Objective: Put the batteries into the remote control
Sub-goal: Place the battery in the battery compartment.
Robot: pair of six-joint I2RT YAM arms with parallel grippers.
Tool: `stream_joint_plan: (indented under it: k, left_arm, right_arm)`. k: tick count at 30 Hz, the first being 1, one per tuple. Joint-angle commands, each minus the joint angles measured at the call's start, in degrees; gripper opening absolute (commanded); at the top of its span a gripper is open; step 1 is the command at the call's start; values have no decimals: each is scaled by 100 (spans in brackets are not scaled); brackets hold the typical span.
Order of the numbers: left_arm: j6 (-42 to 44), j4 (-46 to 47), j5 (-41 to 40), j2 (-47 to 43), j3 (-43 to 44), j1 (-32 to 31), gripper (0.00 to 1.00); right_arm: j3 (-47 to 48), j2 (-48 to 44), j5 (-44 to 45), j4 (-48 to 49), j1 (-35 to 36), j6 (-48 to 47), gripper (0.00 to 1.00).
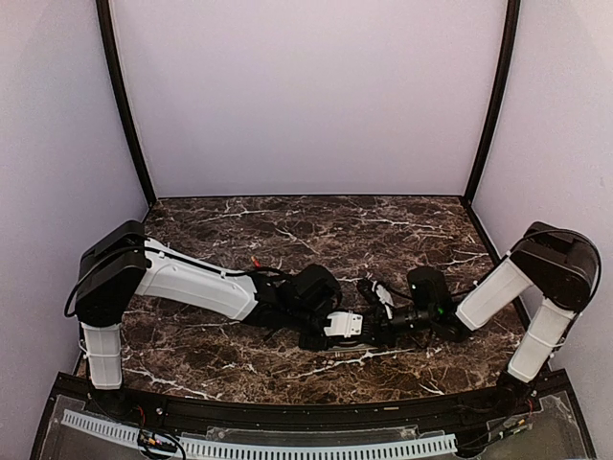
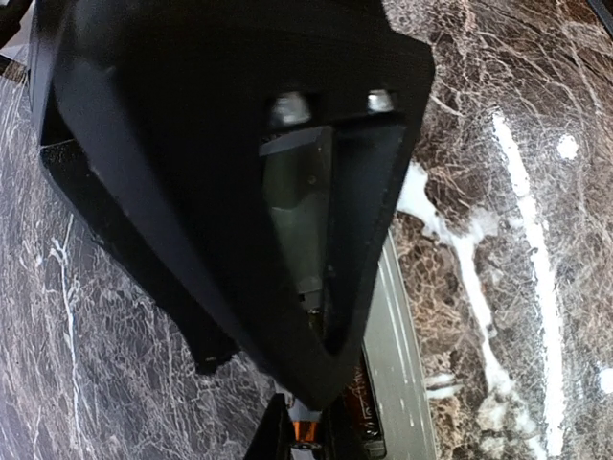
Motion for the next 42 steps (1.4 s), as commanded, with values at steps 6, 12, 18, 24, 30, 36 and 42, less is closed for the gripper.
stream_joint_plan:
  k: [6, 12, 18, 24, 30, 36, 42]
  left_arm:
    - [-251, -11, 184, 451, -306, 68, 0]
    - [-238, -10, 187, 451, -326, 87, 0]
    - [-200, -35, 161, 442, -376, 104, 0]
    - [-182, 10, 175, 440, -360, 128, 0]
    - [-176, 10, 180, 436, -386, 133, 0]
    - [-183, -3, 196, 434, -390, 138, 0]
    - [-138, 23, 195, 433, -413, 163, 0]
  right_arm:
    - [-89, 247, 183, 374, 339, -236, 30]
    - [-23, 286, 272, 247, 403, -315, 26]
    - [-59, -339, 585, -488, 398, -327, 20]
    - [-111, -187, 571, -441, 418, -199, 19]
    - [-41, 97, 649, -270, 484, -90, 20]
    - [163, 118, 638, -649, 528, -308, 20]
    - [28, -282, 705, -970, 552, -269, 18]
